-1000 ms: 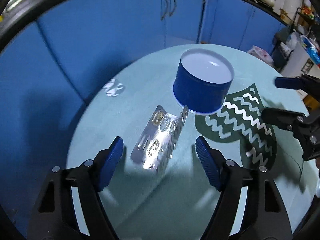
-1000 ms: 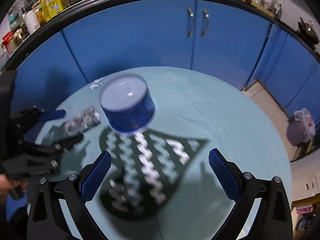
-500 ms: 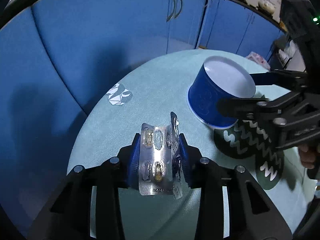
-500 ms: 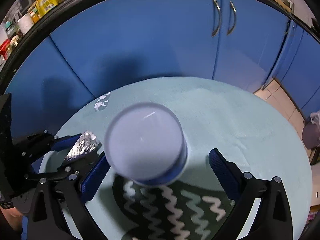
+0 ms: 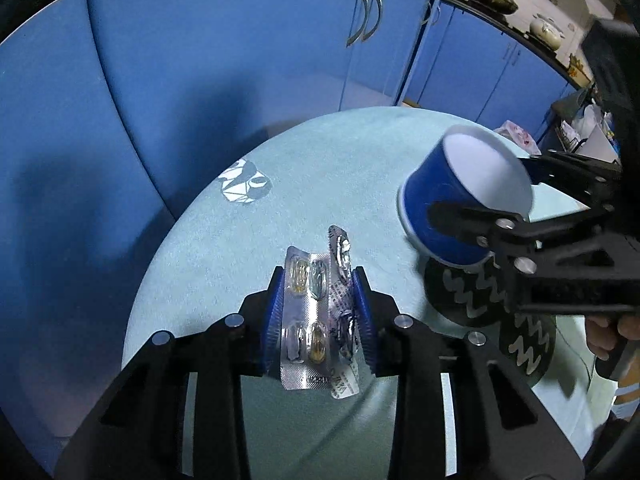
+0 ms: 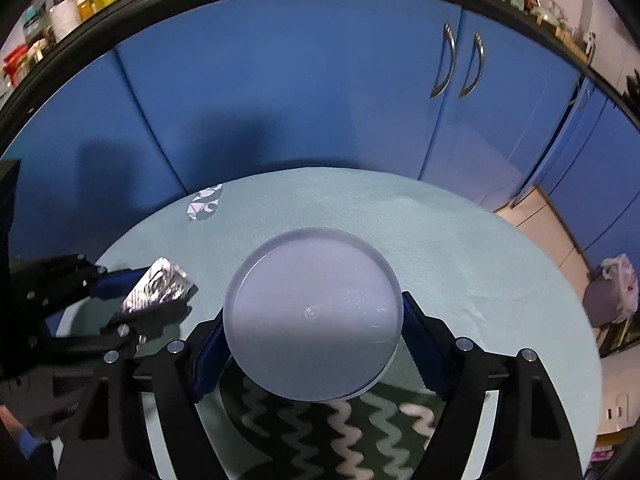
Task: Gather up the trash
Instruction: 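Carry the blister pack and blue cup over the black bin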
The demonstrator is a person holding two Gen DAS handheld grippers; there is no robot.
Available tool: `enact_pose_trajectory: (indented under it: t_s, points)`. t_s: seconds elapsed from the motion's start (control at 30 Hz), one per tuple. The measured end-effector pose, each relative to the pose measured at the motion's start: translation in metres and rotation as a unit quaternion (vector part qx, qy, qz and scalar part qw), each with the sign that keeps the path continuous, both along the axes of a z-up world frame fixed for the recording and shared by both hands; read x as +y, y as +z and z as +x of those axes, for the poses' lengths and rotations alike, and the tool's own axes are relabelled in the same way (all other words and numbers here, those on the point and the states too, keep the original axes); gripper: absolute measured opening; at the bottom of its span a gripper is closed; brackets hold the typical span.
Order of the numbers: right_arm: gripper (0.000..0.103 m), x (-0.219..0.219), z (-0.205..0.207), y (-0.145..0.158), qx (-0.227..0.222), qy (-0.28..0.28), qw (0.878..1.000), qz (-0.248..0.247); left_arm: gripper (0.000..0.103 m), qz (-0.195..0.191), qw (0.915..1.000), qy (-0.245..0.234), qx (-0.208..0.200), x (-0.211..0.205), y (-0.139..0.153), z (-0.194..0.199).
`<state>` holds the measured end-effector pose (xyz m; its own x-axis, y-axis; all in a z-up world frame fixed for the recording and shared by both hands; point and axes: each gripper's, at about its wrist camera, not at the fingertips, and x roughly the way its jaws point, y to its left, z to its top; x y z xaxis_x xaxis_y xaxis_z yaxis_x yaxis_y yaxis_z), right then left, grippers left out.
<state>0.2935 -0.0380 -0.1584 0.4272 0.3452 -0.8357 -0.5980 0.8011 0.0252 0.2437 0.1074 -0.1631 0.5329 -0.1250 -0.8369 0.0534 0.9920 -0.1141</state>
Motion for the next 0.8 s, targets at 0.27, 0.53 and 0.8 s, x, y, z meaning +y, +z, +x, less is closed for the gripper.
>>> enact_pose_trajectory:
  t_s: [0.27,0.53,0.8]
  points:
    - [0.075,-0.041,-0.035,0.02,-0.016,-0.015,1.0,0.001,0.033,0.014,0.9996,-0.022,-0.007,-0.025,0.013,-0.012]
    - [0.075,-0.098,-0.075,0.035,-0.027,-0.05,0.998,0.0,0.033,0.028,0.9971,-0.066,-0.026,-0.077,0.034,-0.033]
    - [0.075,-0.163,-0.106,0.048,-0.039,-0.09,0.995,0.009,0.033,0.039,0.9927,-0.108,-0.039,-0.126,0.049,-0.052]
